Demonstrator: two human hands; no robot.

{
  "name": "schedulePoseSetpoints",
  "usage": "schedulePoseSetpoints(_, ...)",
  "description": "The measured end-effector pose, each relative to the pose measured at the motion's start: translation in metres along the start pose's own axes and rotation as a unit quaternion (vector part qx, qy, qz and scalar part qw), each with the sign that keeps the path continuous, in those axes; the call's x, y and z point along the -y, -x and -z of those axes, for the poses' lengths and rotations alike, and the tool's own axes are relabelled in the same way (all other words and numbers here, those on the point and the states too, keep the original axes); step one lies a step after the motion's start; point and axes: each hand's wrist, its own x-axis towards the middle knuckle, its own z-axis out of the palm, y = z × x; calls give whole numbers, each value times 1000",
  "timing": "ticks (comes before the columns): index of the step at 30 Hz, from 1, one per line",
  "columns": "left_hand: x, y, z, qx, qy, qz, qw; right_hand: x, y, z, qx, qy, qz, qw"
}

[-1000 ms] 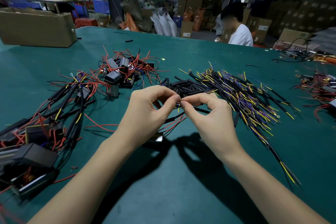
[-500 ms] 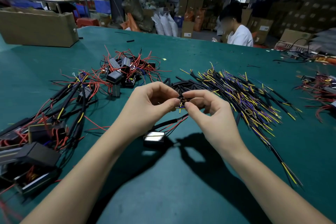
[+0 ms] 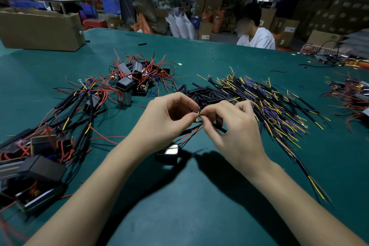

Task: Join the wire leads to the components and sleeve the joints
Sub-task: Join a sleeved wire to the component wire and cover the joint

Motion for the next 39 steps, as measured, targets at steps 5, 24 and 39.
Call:
schedulePoseSetpoints(5, 2, 0, -1, -9, -26, -18, 999, 0, 1, -4, -48, 56, 41, 996)
schedulePoseSetpoints(24, 4, 4, -4, -26, -105, -65, 992, -5, 5, -6, -49, 50, 49, 996)
schedulePoseSetpoints(39, 5, 2, -7, -65, -74, -48, 994, -3, 3, -4, -4, -216, -121, 969)
